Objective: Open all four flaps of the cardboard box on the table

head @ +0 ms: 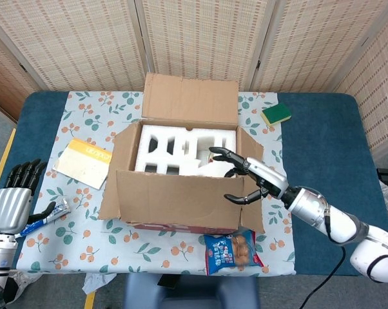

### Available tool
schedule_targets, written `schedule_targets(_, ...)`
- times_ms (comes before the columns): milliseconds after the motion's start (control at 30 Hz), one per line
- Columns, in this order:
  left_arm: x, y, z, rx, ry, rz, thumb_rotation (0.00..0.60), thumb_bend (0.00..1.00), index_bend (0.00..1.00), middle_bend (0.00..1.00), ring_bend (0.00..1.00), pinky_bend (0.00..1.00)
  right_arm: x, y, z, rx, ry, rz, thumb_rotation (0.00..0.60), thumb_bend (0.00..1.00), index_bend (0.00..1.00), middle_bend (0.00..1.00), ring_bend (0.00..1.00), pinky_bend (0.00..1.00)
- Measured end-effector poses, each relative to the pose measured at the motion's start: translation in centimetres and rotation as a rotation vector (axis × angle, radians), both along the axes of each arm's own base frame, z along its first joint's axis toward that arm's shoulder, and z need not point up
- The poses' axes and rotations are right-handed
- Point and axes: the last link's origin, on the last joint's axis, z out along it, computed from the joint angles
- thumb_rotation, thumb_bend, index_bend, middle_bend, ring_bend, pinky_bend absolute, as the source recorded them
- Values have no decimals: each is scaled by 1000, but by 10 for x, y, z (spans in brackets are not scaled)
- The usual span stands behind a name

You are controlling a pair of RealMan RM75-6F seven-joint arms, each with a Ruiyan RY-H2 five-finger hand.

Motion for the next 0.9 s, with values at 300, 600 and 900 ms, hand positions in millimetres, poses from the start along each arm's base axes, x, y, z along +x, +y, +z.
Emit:
schedule_targets(300, 11, -3, -2, 11, 24, 5, 600, 341, 0, 62, 47, 91, 2, 40, 18, 2, -10, 107, 600, 387, 0, 0, 35, 366)
schedule_targets(600, 23, -6, -7, 14, 38, -11, 600, 341, 0, 62, 46, 91, -22, 90, 25, 74, 57, 176, 600, 386, 0, 0, 26, 365)
schedule_targets(900, 34, -5, -14, -15, 43, -46, 600, 341, 0, 62, 45, 91, -40, 97, 35, -76, 126, 172, 600, 386, 0, 0, 13, 239)
